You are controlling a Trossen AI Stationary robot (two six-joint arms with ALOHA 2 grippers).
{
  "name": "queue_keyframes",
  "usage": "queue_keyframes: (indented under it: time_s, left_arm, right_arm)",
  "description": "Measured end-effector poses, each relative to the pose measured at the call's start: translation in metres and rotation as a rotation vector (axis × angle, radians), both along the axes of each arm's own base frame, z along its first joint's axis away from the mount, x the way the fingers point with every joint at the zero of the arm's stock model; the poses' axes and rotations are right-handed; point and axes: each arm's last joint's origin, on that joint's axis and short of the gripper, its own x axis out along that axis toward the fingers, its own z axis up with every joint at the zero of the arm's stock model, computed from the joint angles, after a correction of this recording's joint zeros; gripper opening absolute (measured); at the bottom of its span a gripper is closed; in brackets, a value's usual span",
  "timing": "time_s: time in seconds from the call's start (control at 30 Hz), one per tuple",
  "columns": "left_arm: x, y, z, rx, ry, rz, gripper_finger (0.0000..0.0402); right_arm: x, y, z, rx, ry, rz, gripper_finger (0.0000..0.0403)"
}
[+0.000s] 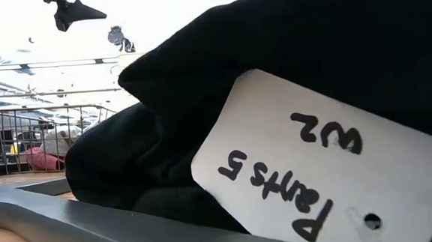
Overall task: Pick & Place Cloths
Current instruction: Put the black pants into the wire basket
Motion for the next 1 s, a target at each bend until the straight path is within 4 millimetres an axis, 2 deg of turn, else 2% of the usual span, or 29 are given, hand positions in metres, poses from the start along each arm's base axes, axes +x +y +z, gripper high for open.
queue_keyframes:
  time_s: [0.17,0.37,0.5,0.63,0.7,0.83,1.0]
  left_arm:
    - [0.0,0.0,0.0,0.0,0.001,0.0,0.0294]
    - [0.0,0.0,0.0,-0.001,0.003,0.0,0.0294]
    - [0.0,0.0,0.0,-0.005,0.003,0.001,0.0294]
    - [0.0,0.0,0.0,-0.029,-0.004,0.007,0.0294]
    - [0.0,0.0,0.0,-0.05,-0.01,0.012,0.0294]
    - [0.0,0.0,0.0,-0.093,-0.022,0.014,0.0294]
    - [0.0,-0.001,0.0,-0.122,-0.03,0.003,0.0294]
  right_arm:
    - [0.004,0.002,-0.017,-0.001,0.032,0.005,0.0174]
    - [0.004,0.002,-0.018,0.011,0.043,-0.005,0.0158]
    - [0.004,0.001,-0.018,0.008,0.05,-0.052,0.0107]
    - [0.004,0.0,-0.018,0.014,0.059,-0.059,0.0025]
    - [0.003,-0.002,-0.017,0.044,0.081,-0.072,0.001]
    - [0.001,-0.007,-0.009,0.108,0.121,-0.11,0.0006]
    - [-0.006,-0.018,0.021,0.119,0.078,-0.131,0.0003]
